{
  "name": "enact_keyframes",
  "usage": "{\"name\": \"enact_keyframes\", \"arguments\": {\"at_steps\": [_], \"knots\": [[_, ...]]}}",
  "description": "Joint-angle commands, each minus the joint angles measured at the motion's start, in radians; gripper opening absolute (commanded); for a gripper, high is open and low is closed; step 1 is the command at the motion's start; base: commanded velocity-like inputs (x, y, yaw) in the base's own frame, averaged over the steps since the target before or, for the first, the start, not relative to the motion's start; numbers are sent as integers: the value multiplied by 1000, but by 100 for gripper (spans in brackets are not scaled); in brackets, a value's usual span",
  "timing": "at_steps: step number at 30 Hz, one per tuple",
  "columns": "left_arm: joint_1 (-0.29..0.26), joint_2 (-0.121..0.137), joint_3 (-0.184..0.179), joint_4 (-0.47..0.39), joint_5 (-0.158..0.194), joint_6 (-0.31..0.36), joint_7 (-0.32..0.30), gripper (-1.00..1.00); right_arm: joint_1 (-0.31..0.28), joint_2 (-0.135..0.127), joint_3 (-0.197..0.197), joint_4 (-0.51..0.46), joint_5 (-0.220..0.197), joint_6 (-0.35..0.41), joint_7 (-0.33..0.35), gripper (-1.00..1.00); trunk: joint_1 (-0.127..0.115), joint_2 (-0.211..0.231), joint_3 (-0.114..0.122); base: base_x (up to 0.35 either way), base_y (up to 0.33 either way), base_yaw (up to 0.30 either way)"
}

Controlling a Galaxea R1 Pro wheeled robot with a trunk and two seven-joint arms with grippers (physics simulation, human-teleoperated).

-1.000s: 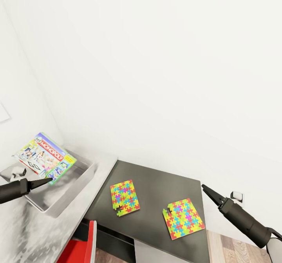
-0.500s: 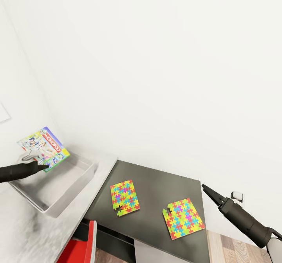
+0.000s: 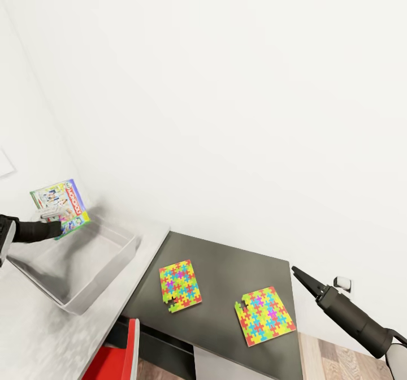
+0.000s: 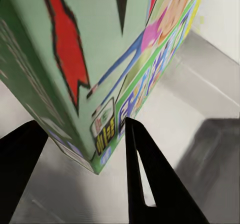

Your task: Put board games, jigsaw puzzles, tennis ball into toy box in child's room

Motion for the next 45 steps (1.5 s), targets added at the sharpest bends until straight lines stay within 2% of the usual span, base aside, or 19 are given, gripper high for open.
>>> {"name": "enact_keyframes", "arguments": {"at_steps": [1,4,8,10,15,18,23,30,33,41,45], "knots": [[-3,-1,-5,0,-6,1,7,-100,-1,0,-1,0,-2,5,1,100,1,-2,-2,0,0,0],[-6,-1,-39,9,-7,-29,56,-100,-1,2,-1,0,-2,5,1,100,1,-2,-2,0,0,0],[-8,0,-61,30,-11,-56,76,-100,-1,2,-1,0,-2,5,1,100,1,-2,-2,0,0,0],[-8,1,-67,48,-34,-78,89,-100,-1,1,-1,0,-2,5,1,100,1,-2,-2,0,0,0],[-9,2,-70,84,-88,-117,100,-100,-1,1,-2,0,-2,5,1,100,1,-2,-2,0,0,0],[-9,2,-71,140,-110,-176,104,-100,-1,2,-2,-1,-2,5,1,100,1,-2,-2,0,0,0],[-9,4,-71,160,-123,-202,104,-100,-1,3,0,-6,-1,5,3,100,1,-2,-2,0,0,0],[-11,11,-70,165,-121,-209,84,-100,-1,3,3,-8,-1,6,6,100,1,-2,-2,0,0,0],[-11,18,-69,167,-119,-206,49,-100,-1,2,2,-8,-1,6,7,100,1,-2,-2,0,0,0],[-12,38,-67,169,-118,-140,-197,-100,-1,1,2,-8,-1,7,7,100,1,-2,-2,0,0,0],[-12,40,-64,171,-116,-126,-272,-100,-1,0,2,-8,-1,7,8,100,1,-2,-2,0,0,0]]}}
